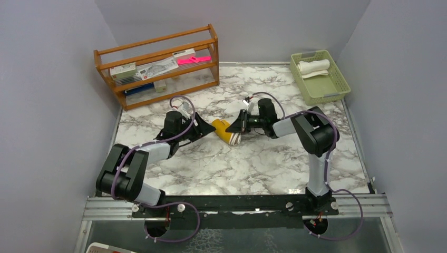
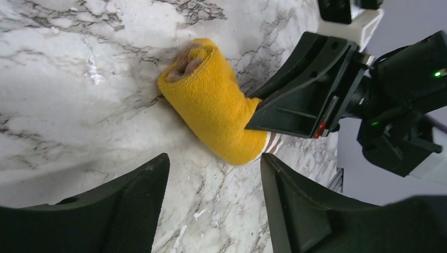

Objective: Roll the towels
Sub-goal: Roll the towel at the center of the board, then pick up the towel at the center of the board.

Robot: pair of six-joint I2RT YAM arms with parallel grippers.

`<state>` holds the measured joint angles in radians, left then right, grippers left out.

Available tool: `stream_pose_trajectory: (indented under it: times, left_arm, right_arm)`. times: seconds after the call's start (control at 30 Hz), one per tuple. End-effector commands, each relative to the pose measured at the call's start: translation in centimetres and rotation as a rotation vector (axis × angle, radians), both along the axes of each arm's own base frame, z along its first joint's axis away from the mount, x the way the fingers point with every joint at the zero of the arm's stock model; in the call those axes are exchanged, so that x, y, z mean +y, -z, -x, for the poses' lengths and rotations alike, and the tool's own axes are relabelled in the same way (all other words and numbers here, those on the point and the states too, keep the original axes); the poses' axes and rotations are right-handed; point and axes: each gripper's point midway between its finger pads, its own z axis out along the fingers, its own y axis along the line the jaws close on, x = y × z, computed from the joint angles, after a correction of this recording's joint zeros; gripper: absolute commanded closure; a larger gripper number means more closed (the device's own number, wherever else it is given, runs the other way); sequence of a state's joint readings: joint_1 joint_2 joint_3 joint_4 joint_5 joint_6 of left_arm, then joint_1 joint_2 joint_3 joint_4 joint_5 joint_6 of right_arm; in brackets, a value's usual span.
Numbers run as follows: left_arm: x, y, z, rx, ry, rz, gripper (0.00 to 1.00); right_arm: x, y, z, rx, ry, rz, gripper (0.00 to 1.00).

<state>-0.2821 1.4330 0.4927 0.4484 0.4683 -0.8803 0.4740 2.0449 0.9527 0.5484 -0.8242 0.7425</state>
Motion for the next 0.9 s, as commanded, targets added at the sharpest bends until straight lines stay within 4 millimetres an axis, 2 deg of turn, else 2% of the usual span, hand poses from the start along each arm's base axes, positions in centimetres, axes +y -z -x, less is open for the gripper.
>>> stream_pose_trajectory:
  times: [0.0,0.13,0.37,0.5,0.87]
  left_arm:
    - [-1.0,-1.0,-2.0,-0.079,-0.056,0.052,0.3]
    - [-1.9,0.4,-2.5,-0.063,-0.053,0.075,0.23]
    - [-4.3,2.8,-3.4,-0.03,-0.029,0.142,0.22]
    - [-5.1,3.7,-3.8,-0.021,-0.035,0.18,0.23]
    - [-6.6,5.8,-3.5,0.015,-0.012,0.207,0.59]
  right_arm:
    - [-0.5,1.0,1.8,0.236,0.034,-0.079,0.99]
    - [-0.6,0.6,2.1,0.308,0.037,-0.149,0.99]
    - [-0.8,1.0,2.2,0.311,0.048,-0.141,0.99]
    - [-1.0,1.1,2.2,0.293,0.039,-0.12,0.99]
    - [-0.7,0.6,1.8,0.237,0.011,-0.098,0.99]
